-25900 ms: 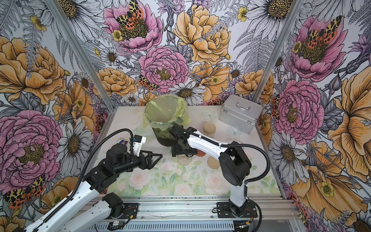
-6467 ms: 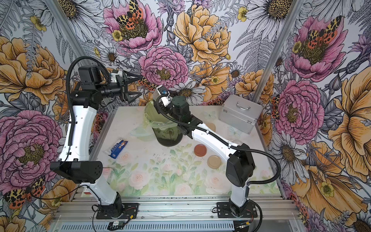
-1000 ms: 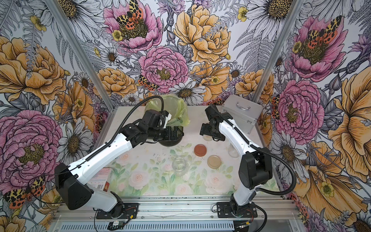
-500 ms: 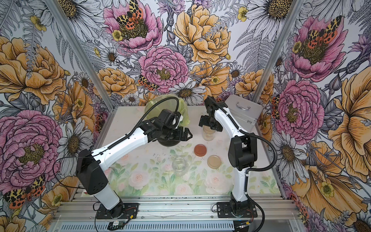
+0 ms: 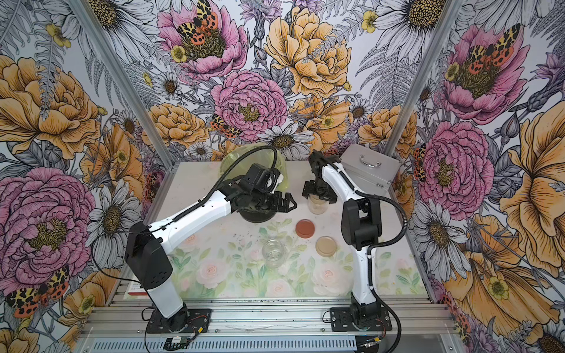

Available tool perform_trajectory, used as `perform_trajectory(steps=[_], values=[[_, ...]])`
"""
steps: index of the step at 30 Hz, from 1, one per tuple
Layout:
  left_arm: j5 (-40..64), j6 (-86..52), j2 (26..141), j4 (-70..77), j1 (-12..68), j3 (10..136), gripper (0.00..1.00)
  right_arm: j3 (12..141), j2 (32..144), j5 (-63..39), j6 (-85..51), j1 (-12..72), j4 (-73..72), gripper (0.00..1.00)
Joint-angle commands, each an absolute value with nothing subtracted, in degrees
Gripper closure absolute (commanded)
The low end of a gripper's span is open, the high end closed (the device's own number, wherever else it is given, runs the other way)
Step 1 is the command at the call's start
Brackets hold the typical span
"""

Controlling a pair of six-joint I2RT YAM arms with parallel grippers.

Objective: Empty moldy rice from jars
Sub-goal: Pick up the jar from the center of the board.

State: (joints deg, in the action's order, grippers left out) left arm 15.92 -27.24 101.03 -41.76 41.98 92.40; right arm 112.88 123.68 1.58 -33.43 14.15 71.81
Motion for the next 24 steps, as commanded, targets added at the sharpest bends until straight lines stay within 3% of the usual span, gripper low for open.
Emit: perform_trajectory(steps=[1,16,24], values=[[17.58,-25.93,101.60,-41.38,41.06,93.66,0.01,115.78,125.58,1.09,-32.69,13.81,72.14,0.01],[18.68,-26.06,100.63,-41.35,39.93,91.72,0.01,116.99,128.67,2.18,-30.95,13.54,71.81,0.01],[19.01,-26.27,100.72,-41.36,39.63,91.84,0.01,115.91,128.76,3.60,-30.40,13.61,70.88,0.18]])
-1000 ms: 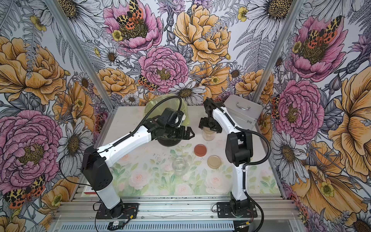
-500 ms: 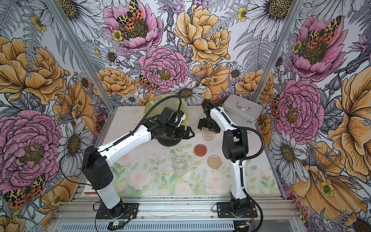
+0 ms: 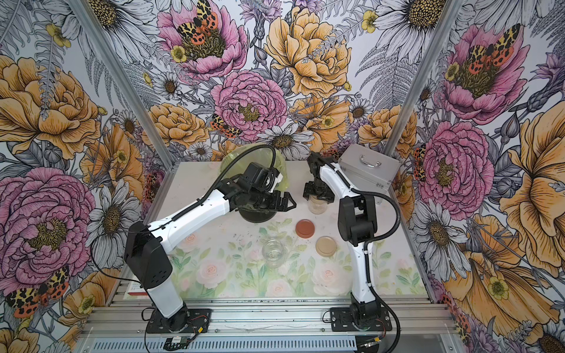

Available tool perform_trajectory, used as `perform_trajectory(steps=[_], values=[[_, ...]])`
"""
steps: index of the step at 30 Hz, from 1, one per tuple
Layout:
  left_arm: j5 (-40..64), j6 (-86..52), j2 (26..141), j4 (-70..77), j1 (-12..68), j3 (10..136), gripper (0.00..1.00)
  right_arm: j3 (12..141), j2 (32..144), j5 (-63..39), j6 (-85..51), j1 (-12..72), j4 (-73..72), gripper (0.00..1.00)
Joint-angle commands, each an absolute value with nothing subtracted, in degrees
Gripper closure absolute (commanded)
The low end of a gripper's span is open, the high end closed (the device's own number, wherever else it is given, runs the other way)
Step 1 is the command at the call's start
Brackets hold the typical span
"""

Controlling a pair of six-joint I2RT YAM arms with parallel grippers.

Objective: Empty moldy rice from jars
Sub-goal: Pick up the jar from the center of the board.

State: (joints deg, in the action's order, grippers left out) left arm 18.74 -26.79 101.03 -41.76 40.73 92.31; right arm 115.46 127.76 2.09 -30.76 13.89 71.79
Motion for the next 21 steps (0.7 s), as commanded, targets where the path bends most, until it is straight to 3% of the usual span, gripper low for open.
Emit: perform_trajectory(steps=[1,10,17,21], values=[[19.01,-26.28,100.66,-41.31,39.60,91.86,0.01,115.82,128.72,3.60,-30.32,13.57,70.93,0.22],[19.16,-25.26,100.23,-41.31,39.65,91.87,0.01,114.92,126.25,3.41,-30.06,13.54,71.06,0.61],[18.68,-23.19,99.34,-41.22,39.55,93.05,0.01,113.53,120.99,-0.28,-29.29,13.66,73.77,0.73],[18.46,-22.70,98.37,-40.79,39.55,93.71,0.01,112.37,117.77,-1.99,-28.61,13.57,75.20,0.74]])
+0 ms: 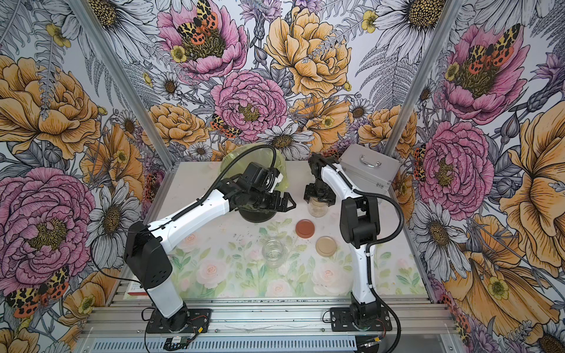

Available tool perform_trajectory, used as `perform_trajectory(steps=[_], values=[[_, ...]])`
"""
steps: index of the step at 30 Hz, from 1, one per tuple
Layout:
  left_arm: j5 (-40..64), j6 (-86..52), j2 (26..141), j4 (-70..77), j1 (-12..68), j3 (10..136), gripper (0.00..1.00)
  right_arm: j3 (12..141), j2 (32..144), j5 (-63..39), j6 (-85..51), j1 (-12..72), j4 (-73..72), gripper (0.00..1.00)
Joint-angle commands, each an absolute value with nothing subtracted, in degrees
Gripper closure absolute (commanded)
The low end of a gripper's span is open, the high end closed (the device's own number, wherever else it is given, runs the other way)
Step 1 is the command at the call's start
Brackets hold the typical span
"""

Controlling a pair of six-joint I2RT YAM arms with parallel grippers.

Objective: Empty moldy rice from jars
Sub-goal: Pick up the jar from the center of the board.

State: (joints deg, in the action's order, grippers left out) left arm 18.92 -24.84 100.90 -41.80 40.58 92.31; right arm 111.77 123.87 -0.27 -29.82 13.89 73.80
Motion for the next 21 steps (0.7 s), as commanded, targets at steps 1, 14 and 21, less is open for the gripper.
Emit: perform_trajectory(steps=[1,14,21], values=[[18.69,-22.31,97.97,-40.55,39.64,93.78,0.01,112.32,117.00,-2.51,-28.48,13.56,75.82,0.74],[18.46,-9.15,87.36,-27.44,41.75,80.03,0.01,112.42,108.95,-9.24,-29.09,15.05,83.08,0.77],[16.92,-4.50,83.67,-20.01,44.31,72.31,0.01,113.85,105.14,-11.24,-30.18,18.12,87.70,0.77]])
